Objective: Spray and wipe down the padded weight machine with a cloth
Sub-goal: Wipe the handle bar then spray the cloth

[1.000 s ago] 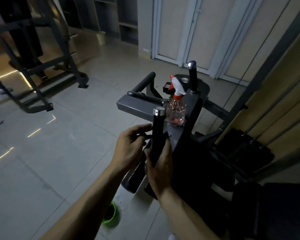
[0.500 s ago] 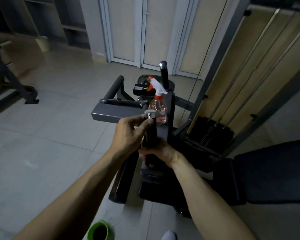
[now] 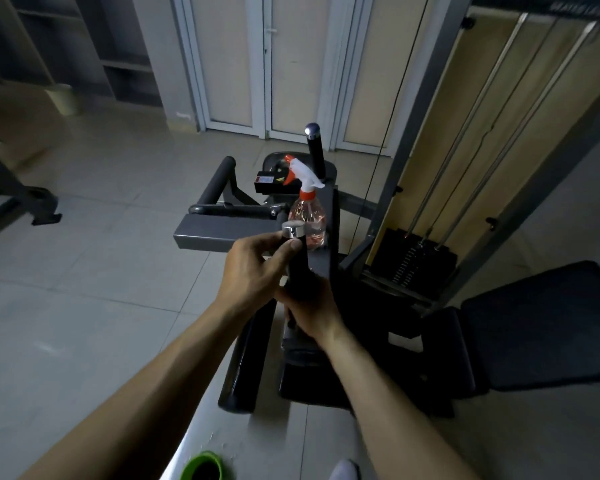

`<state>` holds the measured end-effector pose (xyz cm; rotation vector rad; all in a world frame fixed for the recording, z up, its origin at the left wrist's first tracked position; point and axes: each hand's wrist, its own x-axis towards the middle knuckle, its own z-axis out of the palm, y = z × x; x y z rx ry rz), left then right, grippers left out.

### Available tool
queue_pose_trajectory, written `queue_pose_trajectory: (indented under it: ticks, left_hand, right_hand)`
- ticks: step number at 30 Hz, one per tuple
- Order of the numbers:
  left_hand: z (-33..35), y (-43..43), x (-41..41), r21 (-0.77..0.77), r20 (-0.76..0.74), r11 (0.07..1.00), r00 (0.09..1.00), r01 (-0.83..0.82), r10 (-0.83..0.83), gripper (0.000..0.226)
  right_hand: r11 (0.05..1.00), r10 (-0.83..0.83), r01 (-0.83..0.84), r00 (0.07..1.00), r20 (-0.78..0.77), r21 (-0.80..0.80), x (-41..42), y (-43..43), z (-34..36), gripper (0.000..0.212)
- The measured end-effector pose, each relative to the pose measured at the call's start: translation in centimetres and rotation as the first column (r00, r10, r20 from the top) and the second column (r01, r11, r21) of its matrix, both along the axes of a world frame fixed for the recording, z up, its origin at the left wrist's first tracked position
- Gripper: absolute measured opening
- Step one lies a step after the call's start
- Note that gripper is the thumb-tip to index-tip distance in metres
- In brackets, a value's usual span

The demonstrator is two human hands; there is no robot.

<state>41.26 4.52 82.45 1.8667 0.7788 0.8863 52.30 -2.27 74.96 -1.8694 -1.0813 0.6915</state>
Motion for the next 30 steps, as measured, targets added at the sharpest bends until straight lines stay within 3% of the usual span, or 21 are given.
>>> queue_pose_trajectory:
  ticks: [2, 3, 5, 7, 9, 10, 12, 14, 15, 17, 19, 22, 24, 25, 27, 28, 30]
  left_hand:
    - [0.3, -0.1, -0.2, -0.007, -0.029, 1.000, 0.999, 0.031, -0.031, 0.008]
    - [0.3, 0.1, -0.2, -0.038, -0.046, 0.998, 0.998, 0.040, -0.042, 0.009]
    - [0.6, 0.5, -0.4, -0.061, -0.082, 0.996, 0.994, 0.061, -0.066, 0.008]
    - [0.8, 1.0, -0.8, -0.100, -0.053, 0.993, 0.996, 0.066, -0.071, 0.022]
    - [0.8, 1.3, -1.3, -0.199, 0.041, 0.980, 0.999, 0.032, -0.024, 0.022]
    - [0.7, 1.4, -1.4, -0.245, 0.084, 0.970, 0.996, 0.013, 0.008, 0.024]
    - [0.3, 1.5, -1.6, -0.316, 0.122, 0.948, 0.989, -0.038, 0.081, 0.030]
    - [0.0, 1.5, -1.9, -0.336, 0.126, 0.938, 0.983, -0.087, 0.136, 0.030]
    - [-0.2, 1.4, -2.0, -0.344, 0.135, 0.934, 0.979, -0.101, 0.155, 0.028]
    - [-0.8, 1.2, -2.5, -0.375, 0.159, 0.921, 0.971, -0.108, 0.179, 0.025]
    - [-2.2, 0.7, -2.8, -0.428, 0.119, 0.896, 0.975, -0.120, 0.187, 0.023]
    - [-5.0, -0.5, -2.9, -0.536, 0.018, 0.831, 0.982, -0.147, 0.186, 0.018]
    - [-6.4, -1.3, -2.9, -0.573, -0.019, 0.806, 0.985, -0.150, 0.170, 0.016]
    - [-6.7, -1.6, -2.9, -0.579, -0.030, 0.801, 0.986, -0.152, 0.165, 0.017]
    - [-7.2, -1.9, -3.0, -0.560, -0.036, 0.816, 0.988, -0.143, 0.148, 0.020]
    - [-7.4, -1.9, -3.0, -0.545, -0.037, 0.828, 0.991, -0.131, 0.132, 0.020]
    - [-7.3, -1.9, -3.0, -0.512, -0.051, 0.854, 0.996, -0.092, 0.076, 0.017]
  right_hand:
    - [0.975, 0.199, -0.222, 0.914, -0.355, -0.025, 2.1, -0.5, 1.7, 0.023]
    - [0.971, 0.211, -0.237, 0.865, -0.456, -0.001, 2.5, -0.6, 2.0, 0.027]
    - [0.994, 0.103, -0.076, 0.850, -0.516, 0.072, 1.9, -1.0, 1.4, 0.033]
    - [0.948, -0.133, 0.270, 0.821, -0.555, 0.171, -0.5, -1.3, 0.5, 0.031]
    - [0.804, -0.332, 0.520, 0.794, -0.509, 0.287, -3.4, -1.4, 1.1, 0.049]
    - [0.761, -0.407, 0.549, 0.819, -0.405, 0.345, -4.6, -1.3, 1.7, 0.058]
    - [0.762, -0.506, 0.484, 0.859, -0.070, 0.430, -6.3, -0.1, 2.0, 0.066]
    - [0.784, -0.546, 0.436, 0.824, 0.155, 0.443, -6.1, 0.9, 1.5, 0.058]
    - [0.789, -0.548, 0.440, 0.820, 0.166, 0.428, -5.4, 1.1, 1.6, 0.051]
    - [0.818, -0.483, 0.441, 0.875, 0.024, 0.368, -3.4, 1.5, 1.9, 0.030]
    - [0.906, -0.244, 0.299, 0.947, -0.210, 0.299, -1.0, 1.7, 2.4, 0.018]
    - [0.958, 0.153, -0.013, 0.869, -0.470, 0.288, 1.6, 1.3, 2.8, 0.034]
    - [0.964, 0.106, 0.051, 0.826, -0.554, 0.262, 2.1, 0.7, 3.3, 0.043]
    - [0.950, -0.025, 0.188, 0.843, -0.538, 0.249, 2.2, 0.4, 3.4, 0.045]
    - [0.798, -0.342, 0.513, 0.818, -0.463, 0.315, 1.5, 0.1, 4.3, 0.048]
    - [0.720, -0.406, 0.586, 0.791, -0.457, 0.373, 0.7, 0.4, 5.1, 0.054]
    - [0.740, -0.377, 0.477, 0.878, -0.295, 0.475, -1.9, 1.2, 6.2, 0.073]
